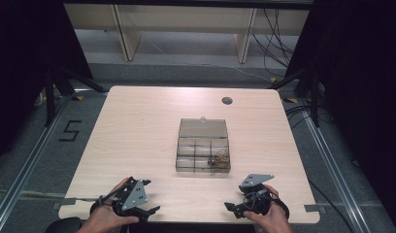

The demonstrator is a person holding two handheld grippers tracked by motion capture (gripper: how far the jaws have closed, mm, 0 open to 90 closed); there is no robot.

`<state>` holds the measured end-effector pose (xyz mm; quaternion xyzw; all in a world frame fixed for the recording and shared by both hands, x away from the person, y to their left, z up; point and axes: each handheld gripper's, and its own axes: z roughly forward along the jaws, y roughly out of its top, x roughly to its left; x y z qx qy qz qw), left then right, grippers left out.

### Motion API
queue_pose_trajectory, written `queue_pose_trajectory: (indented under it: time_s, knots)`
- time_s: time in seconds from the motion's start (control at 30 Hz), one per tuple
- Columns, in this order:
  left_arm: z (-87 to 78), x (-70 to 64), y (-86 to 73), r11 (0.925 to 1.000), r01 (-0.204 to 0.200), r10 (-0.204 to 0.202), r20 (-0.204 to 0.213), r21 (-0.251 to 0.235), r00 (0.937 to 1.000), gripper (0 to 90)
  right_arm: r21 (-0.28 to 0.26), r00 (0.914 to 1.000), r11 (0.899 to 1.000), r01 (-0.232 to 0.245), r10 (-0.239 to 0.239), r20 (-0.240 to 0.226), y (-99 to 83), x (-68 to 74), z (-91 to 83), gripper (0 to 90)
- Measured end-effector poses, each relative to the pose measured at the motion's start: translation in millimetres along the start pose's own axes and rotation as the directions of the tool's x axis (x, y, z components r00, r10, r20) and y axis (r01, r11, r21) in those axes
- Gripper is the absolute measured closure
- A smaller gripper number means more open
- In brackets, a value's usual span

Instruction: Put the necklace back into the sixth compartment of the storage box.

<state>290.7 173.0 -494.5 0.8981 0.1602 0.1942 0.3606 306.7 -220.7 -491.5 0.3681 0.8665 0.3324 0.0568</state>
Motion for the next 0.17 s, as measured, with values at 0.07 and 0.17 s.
queue_pose_trajectory:
  time_s: [0.07, 0.17]
  knots:
    - [0.1, -0.2, -0.1, 1.0, 0.0, 0.0, -0.001, -0.003, 1.0, 15.0, 0.001, 1.0, 1.0, -0.004, 0.004, 0.002, 0.0, 0.0, 0.8, 16.5]
    - [-0.2, 0.2, 0.1, 1.0, 0.0, 0.0, 0.001, 0.003, 1.0, 15.0, 0.003, 1.0, 1.0, -0.003, 0.003, 0.002, -0.4, -0.7, 0.9, 16.6]
